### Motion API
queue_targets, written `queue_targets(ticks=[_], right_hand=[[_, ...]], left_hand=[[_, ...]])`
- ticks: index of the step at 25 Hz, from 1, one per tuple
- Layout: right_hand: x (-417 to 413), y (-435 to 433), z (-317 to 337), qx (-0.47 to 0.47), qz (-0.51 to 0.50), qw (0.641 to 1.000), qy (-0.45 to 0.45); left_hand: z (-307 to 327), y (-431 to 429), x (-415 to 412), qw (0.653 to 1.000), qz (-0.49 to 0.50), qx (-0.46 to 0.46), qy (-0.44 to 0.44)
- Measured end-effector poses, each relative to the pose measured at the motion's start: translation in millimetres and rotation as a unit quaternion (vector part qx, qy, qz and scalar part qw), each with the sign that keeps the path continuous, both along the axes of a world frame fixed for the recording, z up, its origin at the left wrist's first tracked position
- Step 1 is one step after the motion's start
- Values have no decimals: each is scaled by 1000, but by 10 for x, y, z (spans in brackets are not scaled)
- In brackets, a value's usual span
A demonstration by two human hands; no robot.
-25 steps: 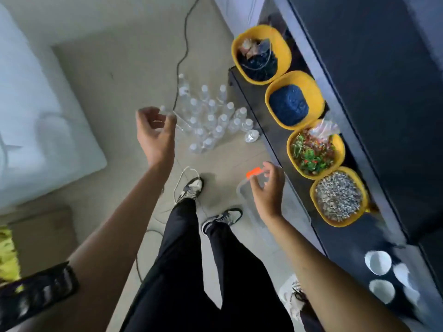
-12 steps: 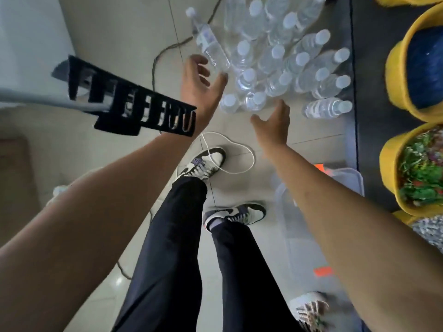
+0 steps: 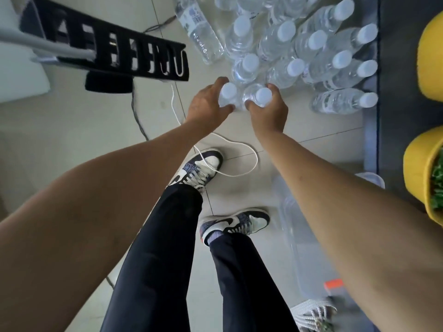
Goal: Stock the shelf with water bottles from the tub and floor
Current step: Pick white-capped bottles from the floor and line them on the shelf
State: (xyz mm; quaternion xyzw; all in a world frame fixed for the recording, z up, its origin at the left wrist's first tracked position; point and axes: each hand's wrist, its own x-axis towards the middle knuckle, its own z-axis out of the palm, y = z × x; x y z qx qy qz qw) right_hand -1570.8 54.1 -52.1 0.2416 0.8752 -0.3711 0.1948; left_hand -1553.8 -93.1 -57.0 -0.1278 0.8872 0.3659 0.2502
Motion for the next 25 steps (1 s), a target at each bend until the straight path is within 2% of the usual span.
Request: queue_targets(ticks=[4, 7, 12, 19, 22, 25], right_hand=[[49, 40, 592, 2, -3, 1000, 20], [24, 154, 1422, 6, -35, 998, 44], [-109, 529, 3392, 5, -54, 992, 111], [-229, 1259, 6510, 67, -44, 968, 240], [-204, 1578, 7601, 96, -45, 953, 282], [-115, 1973, 8542, 140, -46, 938, 314]], left_hand=[[668, 161, 20, 996, 87, 5, 12], [1504, 326, 7, 990, 128, 41, 43], [3385, 645, -177, 975, 150, 110, 122], [6317, 1321, -529, 942, 136, 183, 247], [7302, 1595, -626, 923, 132, 225, 282], [8204, 1952, -679, 896, 88, 288, 325]])
